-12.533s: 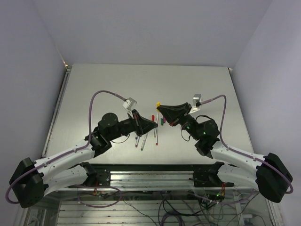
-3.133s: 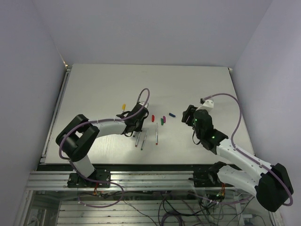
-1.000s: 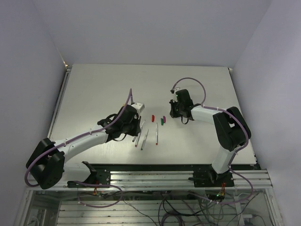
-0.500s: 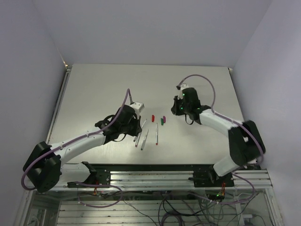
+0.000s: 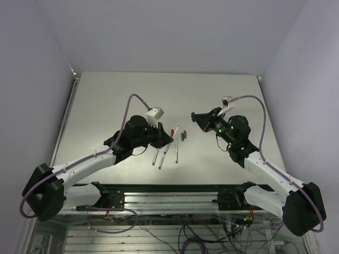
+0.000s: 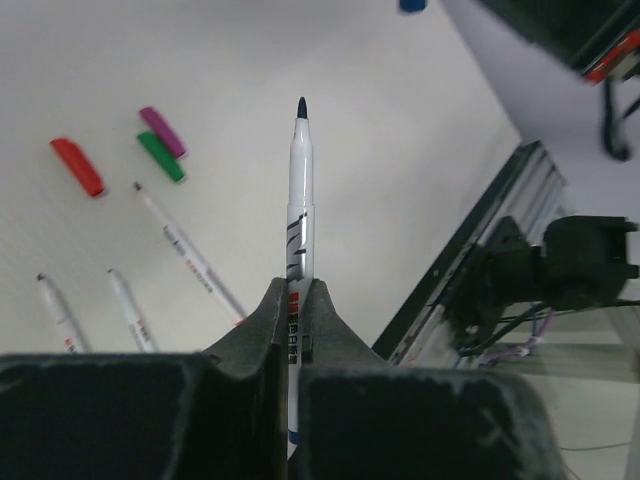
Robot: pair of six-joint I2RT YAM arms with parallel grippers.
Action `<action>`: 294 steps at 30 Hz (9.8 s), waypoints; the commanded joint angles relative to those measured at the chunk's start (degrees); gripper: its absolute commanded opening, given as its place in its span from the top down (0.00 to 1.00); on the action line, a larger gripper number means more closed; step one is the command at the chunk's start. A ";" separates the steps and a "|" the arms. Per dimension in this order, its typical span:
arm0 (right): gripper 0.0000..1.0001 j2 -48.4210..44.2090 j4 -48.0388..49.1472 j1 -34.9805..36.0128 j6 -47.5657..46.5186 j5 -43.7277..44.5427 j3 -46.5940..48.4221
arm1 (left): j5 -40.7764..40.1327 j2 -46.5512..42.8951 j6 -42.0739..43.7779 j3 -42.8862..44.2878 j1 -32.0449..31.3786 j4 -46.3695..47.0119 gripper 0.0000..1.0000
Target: Insert the pens into the pen caps
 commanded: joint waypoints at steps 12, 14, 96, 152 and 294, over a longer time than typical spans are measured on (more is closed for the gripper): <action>1.00 3.44 41.86 2.81 19.06 2.89 -8.74 | 4.67 -2.57 -4.69 -4.44 -2.11 25.97 0.93; 1.00 4.72 44.20 4.04 19.74 3.04 -8.68 | 4.35 -2.65 -4.51 -5.33 -2.26 28.48 0.93; 1.00 6.25 48.58 13.11 10.70 7.33 -8.77 | 2.48 -9.86 -1.51 -9.74 -2.82 30.53 0.93; 1.00 13.41 11.20 28.70 3.33 15.17 -1.87 | -22.30 -13.42 6.77 -2.61 -2.70 34.71 0.93; 0.54 -5.00 -14.75 15.24 7.84 45.59 -5.53 | -24.50 18.25 3.00 4.99 -4.20 -20.72 0.52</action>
